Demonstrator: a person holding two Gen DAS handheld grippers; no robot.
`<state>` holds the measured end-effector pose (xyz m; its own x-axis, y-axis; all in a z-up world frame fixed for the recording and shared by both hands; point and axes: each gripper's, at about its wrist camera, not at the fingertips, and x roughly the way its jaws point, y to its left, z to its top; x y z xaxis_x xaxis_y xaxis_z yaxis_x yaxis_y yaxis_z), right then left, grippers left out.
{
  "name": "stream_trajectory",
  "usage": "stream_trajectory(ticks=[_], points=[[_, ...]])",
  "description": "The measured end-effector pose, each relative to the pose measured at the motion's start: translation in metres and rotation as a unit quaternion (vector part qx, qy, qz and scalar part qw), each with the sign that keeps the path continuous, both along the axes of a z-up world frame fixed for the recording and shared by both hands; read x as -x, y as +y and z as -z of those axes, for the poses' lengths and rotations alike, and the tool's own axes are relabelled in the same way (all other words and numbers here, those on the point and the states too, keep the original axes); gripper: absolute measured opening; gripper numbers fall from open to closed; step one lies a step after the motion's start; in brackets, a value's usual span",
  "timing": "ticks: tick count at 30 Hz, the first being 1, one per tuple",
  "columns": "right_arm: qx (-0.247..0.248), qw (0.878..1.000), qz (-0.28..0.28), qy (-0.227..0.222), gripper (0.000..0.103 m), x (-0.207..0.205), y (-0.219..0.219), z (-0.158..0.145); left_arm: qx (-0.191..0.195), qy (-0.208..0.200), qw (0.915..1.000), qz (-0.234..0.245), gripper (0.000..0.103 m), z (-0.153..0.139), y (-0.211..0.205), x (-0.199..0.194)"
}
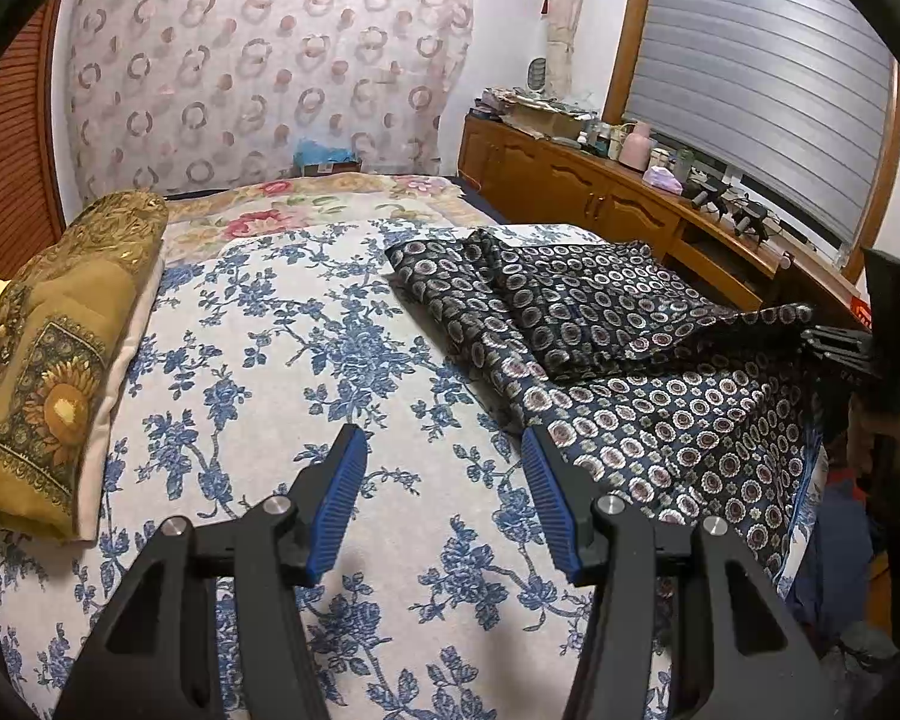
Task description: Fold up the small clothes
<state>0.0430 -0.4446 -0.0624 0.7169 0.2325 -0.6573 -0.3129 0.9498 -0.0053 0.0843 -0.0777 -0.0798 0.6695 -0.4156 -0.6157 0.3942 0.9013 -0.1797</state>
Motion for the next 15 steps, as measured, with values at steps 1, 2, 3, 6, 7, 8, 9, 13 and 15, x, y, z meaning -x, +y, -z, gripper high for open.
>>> stream_trajectory(ticks=[1, 2, 3, 6, 7, 8, 9, 13, 15], points=[[0.009, 1.000, 0.005, 0.002, 0.001, 0.001, -0.002, 0.003, 0.000, -0.001, 1.0000, 0.001, 0.053, 0.000, -0.001, 0.000], [0.019, 1.000, 0.006, 0.002, 0.003, 0.003, -0.002, 0.005, 0.000, -0.001, 1.0000, 0.002, 0.053, -0.001, -0.002, 0.000], [0.032, 0.999, 0.005, 0.003, 0.004, 0.006, 0.000, 0.008, -0.001, -0.002, 1.0000, 0.002, 0.053, -0.001, -0.003, 0.000], [0.040, 0.999, 0.005, 0.008, 0.008, 0.011, -0.001, 0.011, -0.004, -0.006, 1.0000, 0.006, 0.053, -0.004, -0.006, 0.003], [0.042, 0.999, 0.005, 0.007, 0.011, 0.015, -0.001, 0.011, -0.004, -0.008, 0.9999, 0.007, 0.053, -0.005, -0.007, 0.003], [0.045, 0.999, 0.006, 0.004, 0.012, 0.018, 0.000, 0.009, -0.005, -0.009, 0.9999, 0.008, 0.053, -0.006, -0.008, 0.004], [0.045, 0.999, 0.006, 0.003, 0.015, 0.020, -0.001, 0.009, -0.005, -0.011, 0.9999, 0.009, 0.053, -0.007, -0.008, 0.005], [0.043, 0.999, 0.010, -0.008, 0.043, 0.027, 0.001, -0.003, -0.007, -0.018, 0.9998, 0.008, 0.053, -0.011, -0.010, 0.008], [0.045, 0.999, 0.011, -0.015, 0.056, 0.030, 0.004, -0.011, -0.007, -0.022, 0.9997, 0.009, 0.053, -0.013, -0.012, 0.010]])
